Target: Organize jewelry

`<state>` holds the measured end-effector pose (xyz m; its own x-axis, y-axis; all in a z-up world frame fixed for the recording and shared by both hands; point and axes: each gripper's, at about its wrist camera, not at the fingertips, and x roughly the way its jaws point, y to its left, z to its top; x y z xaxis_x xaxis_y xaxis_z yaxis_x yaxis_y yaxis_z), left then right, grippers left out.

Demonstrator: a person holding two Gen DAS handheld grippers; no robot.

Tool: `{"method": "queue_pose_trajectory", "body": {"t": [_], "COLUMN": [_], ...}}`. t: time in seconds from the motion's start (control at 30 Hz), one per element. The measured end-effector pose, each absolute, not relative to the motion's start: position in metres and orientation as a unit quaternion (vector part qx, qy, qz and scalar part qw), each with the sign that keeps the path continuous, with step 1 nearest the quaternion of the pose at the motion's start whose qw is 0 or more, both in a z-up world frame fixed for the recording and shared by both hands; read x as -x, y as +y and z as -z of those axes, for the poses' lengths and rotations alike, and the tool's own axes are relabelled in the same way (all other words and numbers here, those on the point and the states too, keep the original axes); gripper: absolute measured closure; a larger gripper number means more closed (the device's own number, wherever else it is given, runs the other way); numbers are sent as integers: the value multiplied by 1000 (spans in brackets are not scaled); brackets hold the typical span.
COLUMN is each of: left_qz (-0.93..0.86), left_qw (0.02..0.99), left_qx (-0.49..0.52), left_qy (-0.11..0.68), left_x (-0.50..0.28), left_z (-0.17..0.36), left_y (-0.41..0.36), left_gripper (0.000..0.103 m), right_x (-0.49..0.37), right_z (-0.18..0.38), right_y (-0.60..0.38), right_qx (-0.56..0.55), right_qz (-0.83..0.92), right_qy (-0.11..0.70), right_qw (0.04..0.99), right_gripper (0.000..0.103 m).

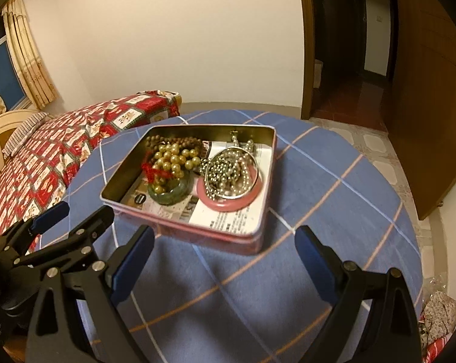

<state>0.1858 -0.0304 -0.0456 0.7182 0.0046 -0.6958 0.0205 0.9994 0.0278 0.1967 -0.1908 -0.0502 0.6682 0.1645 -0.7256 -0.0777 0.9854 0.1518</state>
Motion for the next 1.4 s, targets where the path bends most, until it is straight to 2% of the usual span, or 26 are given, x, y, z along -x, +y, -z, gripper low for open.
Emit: {"method": "queue_pose_trajectory", "body": {"t": [0.53,0.93,1.1,1.4], "left_qz": [2,-6,-14,-17], "left_qw": [951,968,975,981], "left_qx": [-4,-7,-12,-3], "left_qy": [308,251,219,191], "left_x": [-87,-38,-25,-15], "left_z": [14,-16,-30,-46], "left_y": [-22,-16,-14,-8], "left_gripper": [27,26,19,16], "right_x": [-108,-65,-53,-40], "right_z": [13,-18,-33,-52], "right_y": [-180,-170,-163,-158], "right_qx": [-29,-19,-15,-20], "right_qz": [-49,-45,-50,-44], "right_qy": [313,251,225,182], "right_qw": [948,967,973,982], "right_gripper": [7,3,1,0]}}
